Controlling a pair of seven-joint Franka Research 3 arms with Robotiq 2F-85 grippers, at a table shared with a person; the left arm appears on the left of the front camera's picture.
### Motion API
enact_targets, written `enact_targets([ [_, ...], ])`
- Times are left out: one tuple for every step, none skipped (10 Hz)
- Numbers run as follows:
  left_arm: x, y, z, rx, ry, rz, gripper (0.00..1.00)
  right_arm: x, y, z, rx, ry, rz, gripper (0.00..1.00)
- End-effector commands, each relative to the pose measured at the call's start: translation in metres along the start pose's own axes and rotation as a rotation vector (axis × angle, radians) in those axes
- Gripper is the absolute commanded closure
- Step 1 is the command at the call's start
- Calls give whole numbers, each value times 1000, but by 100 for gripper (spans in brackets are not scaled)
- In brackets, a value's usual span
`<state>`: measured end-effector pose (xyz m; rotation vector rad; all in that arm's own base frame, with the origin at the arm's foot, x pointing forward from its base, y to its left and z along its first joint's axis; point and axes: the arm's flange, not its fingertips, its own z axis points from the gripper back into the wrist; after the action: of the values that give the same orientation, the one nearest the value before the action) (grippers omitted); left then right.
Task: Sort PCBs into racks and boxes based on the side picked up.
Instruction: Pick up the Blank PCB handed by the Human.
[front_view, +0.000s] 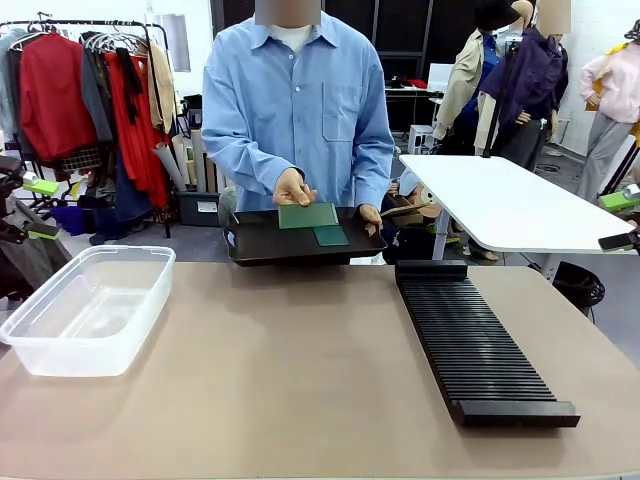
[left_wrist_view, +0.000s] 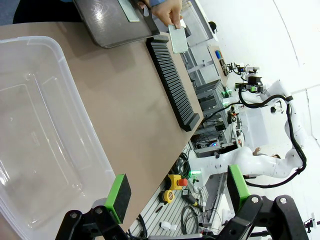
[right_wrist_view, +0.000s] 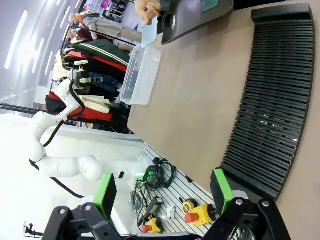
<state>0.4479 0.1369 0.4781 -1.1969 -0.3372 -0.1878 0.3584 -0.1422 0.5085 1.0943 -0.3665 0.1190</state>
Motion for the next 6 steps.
enact_targets([
  [-1, -1, 1, 3, 6, -2, 0, 1, 2, 1, 8, -3, 8, 0],
  [-1, -1, 1, 3, 6, -2, 0, 0, 0, 0, 0, 0, 0, 0],
  [-1, -1, 1, 3, 6, -2, 0, 2, -3, -12, 21, 10, -7, 0],
  [-1, -1, 1, 3, 6, -2, 0, 2, -3, -26, 28, 20, -7, 0],
  [-1, -1, 1, 3, 6, -2, 0, 2, -2, -34, 41, 5, 0, 0],
  [-1, -1, 1, 3, 6, -2, 0, 0, -2, -45, 50, 5, 6, 0],
])
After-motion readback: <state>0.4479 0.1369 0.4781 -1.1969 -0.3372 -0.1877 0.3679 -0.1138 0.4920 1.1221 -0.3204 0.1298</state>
